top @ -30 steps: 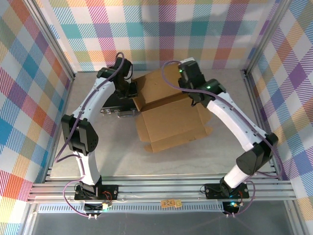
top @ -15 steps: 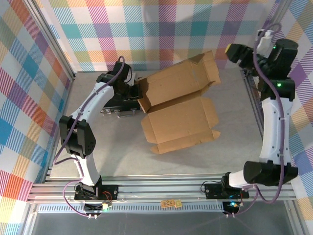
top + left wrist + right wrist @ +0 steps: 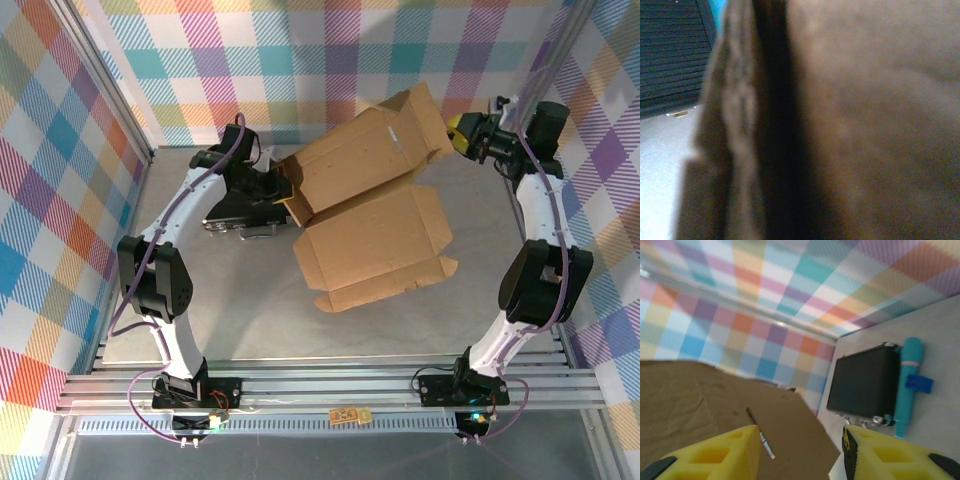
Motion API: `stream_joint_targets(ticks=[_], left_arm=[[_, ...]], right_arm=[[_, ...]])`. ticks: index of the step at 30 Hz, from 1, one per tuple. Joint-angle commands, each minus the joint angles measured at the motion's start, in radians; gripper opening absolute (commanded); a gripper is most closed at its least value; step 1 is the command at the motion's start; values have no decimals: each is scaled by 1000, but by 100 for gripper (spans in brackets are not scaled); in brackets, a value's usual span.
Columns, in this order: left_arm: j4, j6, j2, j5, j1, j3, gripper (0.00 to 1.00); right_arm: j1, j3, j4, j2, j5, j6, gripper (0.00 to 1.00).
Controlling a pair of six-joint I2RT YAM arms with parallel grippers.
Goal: Fold the paper box
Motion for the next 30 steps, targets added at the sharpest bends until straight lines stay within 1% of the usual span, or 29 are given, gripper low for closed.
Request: stream_joint_targets(ticks=[1,3,8,13,16,20,23,26,30], left_arm=[[19,1,28,72,11,13,0],[8,4,43,71,11,26,0],[-1,0,59,60,11,47,0],[-24,0,69,52,11,68,0],[-26,0,66,54,11,70,0],[-36,2,64,56,11,74,0],[-39,1,60,56,12,76,0],[-41,-3,54,54,11,74,0],[-42,-6,48,51,11,68,0]], right_arm=[[24,16,209,-37,-112,100,48],[41,36,243,-27,-120,130,49],[93,70,132,-31,-128,45,49],[131,96,-54,-51,-114,-104,51],[151,135,-219,-48,-103,-241,54],[189,177,-351,-42,-87,-364,55],[213,211,-467,-44,-52,-465,55],[234,238,-576,-48,8,-562,55],[250,254,-635,-61,60,-623,57]])
